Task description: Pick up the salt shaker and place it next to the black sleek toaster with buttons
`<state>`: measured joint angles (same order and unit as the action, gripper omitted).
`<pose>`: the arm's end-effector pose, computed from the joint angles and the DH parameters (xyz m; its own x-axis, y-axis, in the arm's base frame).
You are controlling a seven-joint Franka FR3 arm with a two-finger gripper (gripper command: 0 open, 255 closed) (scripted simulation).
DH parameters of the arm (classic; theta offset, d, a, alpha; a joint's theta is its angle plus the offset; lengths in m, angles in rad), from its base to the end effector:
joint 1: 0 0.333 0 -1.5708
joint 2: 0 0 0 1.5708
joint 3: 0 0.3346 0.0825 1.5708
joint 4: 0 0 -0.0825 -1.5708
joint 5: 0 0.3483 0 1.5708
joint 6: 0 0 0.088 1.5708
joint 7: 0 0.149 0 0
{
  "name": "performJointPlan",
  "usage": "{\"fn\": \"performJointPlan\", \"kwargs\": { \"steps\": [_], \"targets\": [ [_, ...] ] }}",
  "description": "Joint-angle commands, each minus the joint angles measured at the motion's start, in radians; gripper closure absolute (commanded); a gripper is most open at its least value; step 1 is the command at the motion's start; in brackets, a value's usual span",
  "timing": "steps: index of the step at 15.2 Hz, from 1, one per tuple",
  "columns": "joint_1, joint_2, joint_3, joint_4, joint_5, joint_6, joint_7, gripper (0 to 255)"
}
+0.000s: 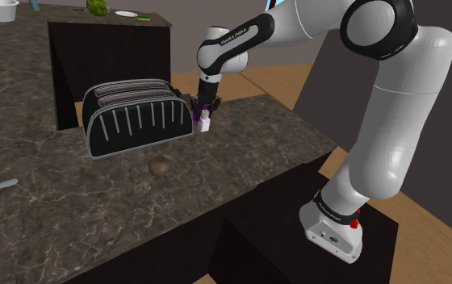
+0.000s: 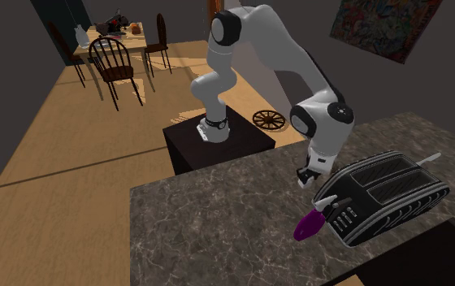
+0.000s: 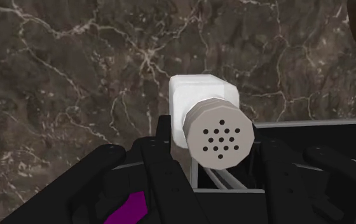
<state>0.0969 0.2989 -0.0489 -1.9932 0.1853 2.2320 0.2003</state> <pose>0.5717 0.0401 0.3072 0.9615 -0.2599 -0.0894 -0.2688 -0.9571 -0.1086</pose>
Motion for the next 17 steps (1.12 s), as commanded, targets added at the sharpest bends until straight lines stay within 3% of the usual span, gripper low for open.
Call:
{"fn": "performJointPlan", "kwargs": {
  "steps": [1, 12, 17],
  "targets": [
    [-0.001, 0.016, 0.001, -0.009, 0.004, 0.025, -0.006, 255],
    [-0.005, 0.117, 0.011, -0.029, 0.028, 0.144, -0.034, 255],
    [-0.005, 0.117, 0.011, -0.029, 0.028, 0.144, -0.034, 255]
  ]
}}
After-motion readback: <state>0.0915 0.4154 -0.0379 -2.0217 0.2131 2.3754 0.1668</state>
